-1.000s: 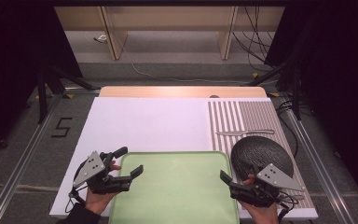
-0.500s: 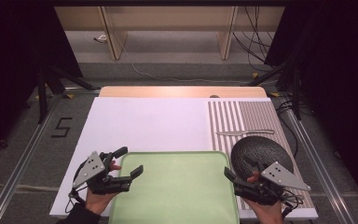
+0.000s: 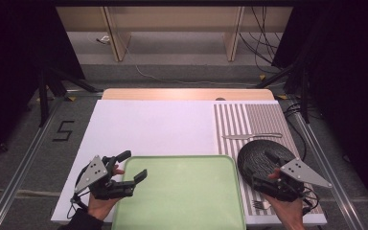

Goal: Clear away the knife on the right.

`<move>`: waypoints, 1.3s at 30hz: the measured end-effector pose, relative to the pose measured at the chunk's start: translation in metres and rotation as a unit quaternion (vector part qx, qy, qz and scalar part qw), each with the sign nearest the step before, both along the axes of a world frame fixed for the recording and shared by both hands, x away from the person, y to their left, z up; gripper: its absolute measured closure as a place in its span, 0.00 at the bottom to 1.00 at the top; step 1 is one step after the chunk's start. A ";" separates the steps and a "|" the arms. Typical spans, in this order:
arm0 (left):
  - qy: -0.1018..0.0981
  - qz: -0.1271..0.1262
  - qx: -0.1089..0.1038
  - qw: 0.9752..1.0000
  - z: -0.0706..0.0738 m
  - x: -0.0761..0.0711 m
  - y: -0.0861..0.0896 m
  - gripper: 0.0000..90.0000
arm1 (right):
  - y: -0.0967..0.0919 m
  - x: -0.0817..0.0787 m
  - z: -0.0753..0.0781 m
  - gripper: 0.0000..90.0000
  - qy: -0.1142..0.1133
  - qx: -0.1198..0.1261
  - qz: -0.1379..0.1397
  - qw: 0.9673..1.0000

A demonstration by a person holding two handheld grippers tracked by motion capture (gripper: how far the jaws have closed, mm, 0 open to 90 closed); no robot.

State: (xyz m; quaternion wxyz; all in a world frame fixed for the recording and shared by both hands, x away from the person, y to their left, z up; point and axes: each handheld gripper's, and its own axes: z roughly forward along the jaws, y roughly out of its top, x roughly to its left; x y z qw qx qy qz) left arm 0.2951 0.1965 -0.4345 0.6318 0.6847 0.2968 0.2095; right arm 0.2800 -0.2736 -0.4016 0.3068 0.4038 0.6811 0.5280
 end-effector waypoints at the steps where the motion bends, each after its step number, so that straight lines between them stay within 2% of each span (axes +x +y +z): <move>1: 0.000 0.000 0.000 1.000 0.000 0.000 0.000 0.18 | 0.000 0.000 0.000 0.24 0.000 0.000 0.000 1.000; 5: 0.000 0.001 -0.001 1.000 0.000 0.000 0.000 0.18 | -0.010 0.008 0.005 0.25 0.000 -0.007 -0.007 1.000; 9: 0.001 0.001 -0.002 1.000 0.000 0.000 0.000 0.18 | -0.022 0.021 0.008 0.25 0.016 -0.018 -0.013 1.000; 13: 0.000 -0.001 -0.002 1.000 0.000 0.000 0.000 0.18 | -0.028 0.027 0.011 0.25 0.019 -0.026 -0.018 0.999; 16: -0.001 0.000 -0.001 1.000 0.000 0.000 0.000 0.18 | -0.033 0.035 0.017 0.25 0.023 -0.046 -0.022 0.998; 22: -0.001 0.000 -0.003 1.000 0.000 0.000 0.000 0.18 | -0.040 0.047 0.021 0.25 0.040 -0.062 -0.020 0.997; 24: -0.002 -0.001 -0.002 1.000 0.000 0.000 0.000 0.18 | -0.042 0.052 0.024 0.25 0.047 -0.079 -0.020 0.996; 25: -0.002 -0.001 -0.002 1.000 0.000 0.000 0.000 0.18 | -0.042 0.052 0.024 0.25 0.047 -0.079 -0.020 0.996; 27: -0.002 -0.001 -0.003 1.000 -0.001 0.000 0.000 0.18 | -0.044 0.059 0.026 0.25 0.056 -0.099 -0.023 0.993; 31: -0.003 -0.002 -0.002 1.000 0.000 0.000 0.000 0.18 | -0.046 0.067 0.025 0.25 0.063 -0.110 -0.019 0.992; 35: -0.005 -0.003 -0.003 1.000 0.000 0.000 0.000 0.18 | -0.046 0.082 0.025 0.25 0.083 -0.127 -0.018 0.988; 39: -0.004 -0.003 -0.003 1.000 0.000 0.000 0.000 0.18 | -0.046 0.090 0.026 0.25 0.094 -0.129 -0.016 0.987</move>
